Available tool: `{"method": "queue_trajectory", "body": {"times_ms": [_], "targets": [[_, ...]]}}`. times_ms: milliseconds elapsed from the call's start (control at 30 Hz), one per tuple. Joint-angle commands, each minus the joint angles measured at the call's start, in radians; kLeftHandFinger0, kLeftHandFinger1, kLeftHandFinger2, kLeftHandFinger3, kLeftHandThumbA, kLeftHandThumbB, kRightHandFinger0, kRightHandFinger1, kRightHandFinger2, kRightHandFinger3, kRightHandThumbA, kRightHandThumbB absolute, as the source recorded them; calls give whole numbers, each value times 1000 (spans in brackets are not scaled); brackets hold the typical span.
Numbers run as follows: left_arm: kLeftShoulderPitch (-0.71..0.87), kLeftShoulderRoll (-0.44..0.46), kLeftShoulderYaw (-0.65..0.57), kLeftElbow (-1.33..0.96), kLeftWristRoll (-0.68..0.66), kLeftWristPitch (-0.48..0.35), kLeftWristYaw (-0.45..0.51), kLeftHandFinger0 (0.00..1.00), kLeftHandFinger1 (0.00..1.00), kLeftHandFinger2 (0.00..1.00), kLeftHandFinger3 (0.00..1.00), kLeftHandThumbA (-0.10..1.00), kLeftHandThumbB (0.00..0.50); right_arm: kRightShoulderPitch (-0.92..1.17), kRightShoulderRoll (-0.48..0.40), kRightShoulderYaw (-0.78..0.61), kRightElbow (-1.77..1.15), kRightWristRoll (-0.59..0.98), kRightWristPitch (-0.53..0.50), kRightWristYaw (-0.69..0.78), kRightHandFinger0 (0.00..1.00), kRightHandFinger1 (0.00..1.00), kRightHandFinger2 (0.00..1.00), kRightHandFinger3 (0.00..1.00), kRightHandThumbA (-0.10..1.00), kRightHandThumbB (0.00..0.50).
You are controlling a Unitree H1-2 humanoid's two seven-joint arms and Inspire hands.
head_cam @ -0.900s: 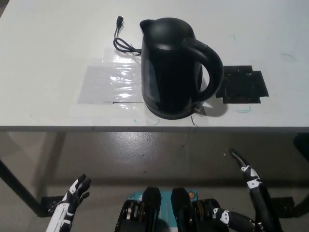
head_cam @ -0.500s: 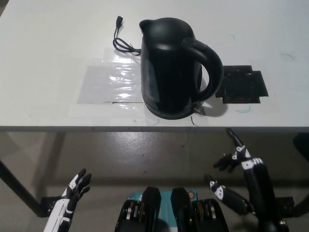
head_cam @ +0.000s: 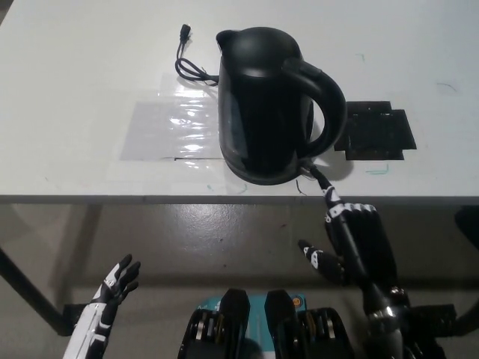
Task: A kettle is kept at the center of the table close to the robot and the robot uses its right index finger to press downwards on the transparent start boiling button
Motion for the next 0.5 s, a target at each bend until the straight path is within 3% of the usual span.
{"method": "queue_trajectory", "body": {"times_ms": [0,467], "targets": [[-6,25,9,-36,-13,-27,-18,1000,1000,1000,1000,1000,270,-59,10,16,31,-102,137,37,0,0,0,1000,893,277],[-5,32,6,-26,-12,-42,-17,1000,1000,1000,1000,1000,256,-108,-16,42,155,-96,197,6,0,0,0,1000,942,278]]}}
